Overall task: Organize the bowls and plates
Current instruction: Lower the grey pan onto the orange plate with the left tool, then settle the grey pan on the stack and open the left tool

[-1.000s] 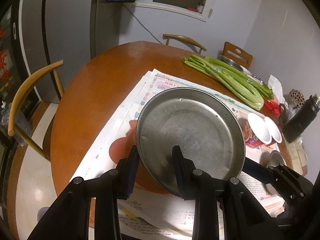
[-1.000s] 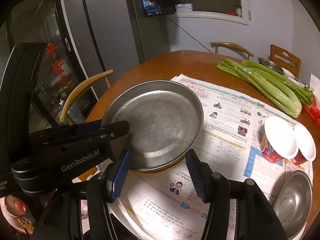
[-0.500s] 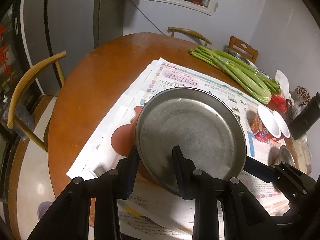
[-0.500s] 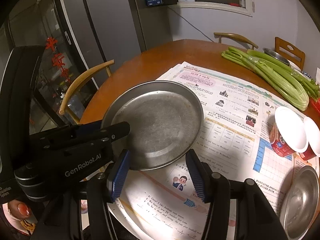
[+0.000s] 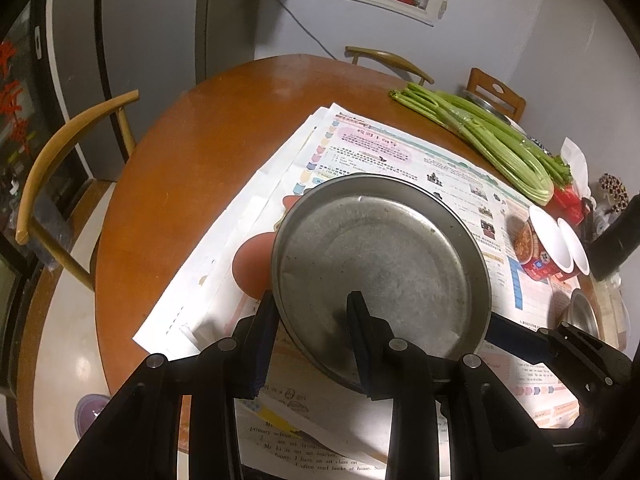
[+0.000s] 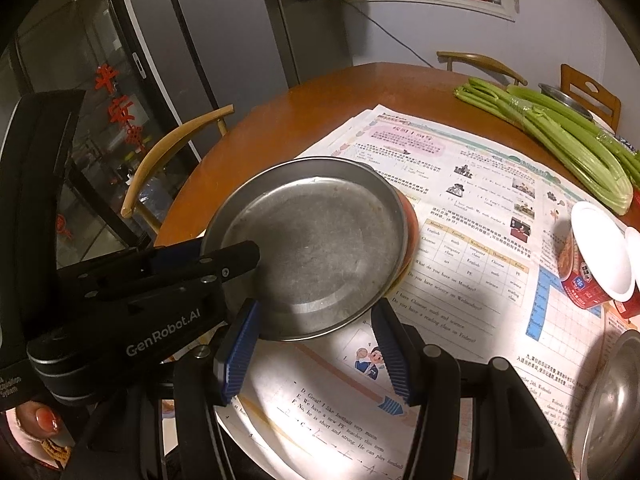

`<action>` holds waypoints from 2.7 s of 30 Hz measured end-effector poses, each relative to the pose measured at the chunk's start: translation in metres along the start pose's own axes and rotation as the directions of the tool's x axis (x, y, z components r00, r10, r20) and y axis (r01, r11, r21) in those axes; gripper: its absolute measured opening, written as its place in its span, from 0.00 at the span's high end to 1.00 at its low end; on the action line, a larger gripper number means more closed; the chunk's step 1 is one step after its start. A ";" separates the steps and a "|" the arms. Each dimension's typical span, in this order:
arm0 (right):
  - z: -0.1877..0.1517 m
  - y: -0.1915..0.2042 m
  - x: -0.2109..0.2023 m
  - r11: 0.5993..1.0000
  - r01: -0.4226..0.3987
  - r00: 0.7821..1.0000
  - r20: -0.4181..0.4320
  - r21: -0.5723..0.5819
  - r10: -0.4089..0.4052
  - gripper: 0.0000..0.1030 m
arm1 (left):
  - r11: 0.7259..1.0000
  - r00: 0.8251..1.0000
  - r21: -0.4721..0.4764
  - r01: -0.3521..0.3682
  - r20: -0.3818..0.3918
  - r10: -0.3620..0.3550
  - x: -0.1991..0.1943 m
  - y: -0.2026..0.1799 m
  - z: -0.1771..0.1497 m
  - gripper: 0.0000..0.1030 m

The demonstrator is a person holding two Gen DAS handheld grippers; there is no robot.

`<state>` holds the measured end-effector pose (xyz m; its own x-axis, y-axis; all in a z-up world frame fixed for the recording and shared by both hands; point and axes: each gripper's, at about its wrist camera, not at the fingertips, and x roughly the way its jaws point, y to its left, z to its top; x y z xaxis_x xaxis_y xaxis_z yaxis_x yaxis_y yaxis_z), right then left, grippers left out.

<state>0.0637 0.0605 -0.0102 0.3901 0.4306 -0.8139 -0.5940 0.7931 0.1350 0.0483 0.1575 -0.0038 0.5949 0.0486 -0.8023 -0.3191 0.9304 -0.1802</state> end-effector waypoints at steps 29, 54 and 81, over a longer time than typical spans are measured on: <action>0.005 -0.009 0.014 0.999 0.014 1.000 -0.026 0.028 -0.014 0.44 | 1.000 1.000 -0.012 0.012 -0.020 -0.012 0.011 0.002 0.008 0.59; 0.010 -0.007 -0.005 0.996 0.088 0.995 0.049 -0.005 -0.088 0.44 | 0.993 0.998 -0.104 0.059 0.024 -0.057 -0.023 0.031 0.007 0.48; 0.003 -0.047 0.000 0.989 0.000 1.000 0.008 0.150 -0.001 0.44 | 0.964 0.979 -0.210 0.160 -0.092 -0.183 0.024 0.023 0.000 0.43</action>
<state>0.0936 0.0241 -0.0150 0.3962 0.4334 -0.8094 -0.4819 0.8486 0.2185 0.0554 0.1798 -0.0270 0.5728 -0.1560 -0.8047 -0.3675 0.8287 -0.4222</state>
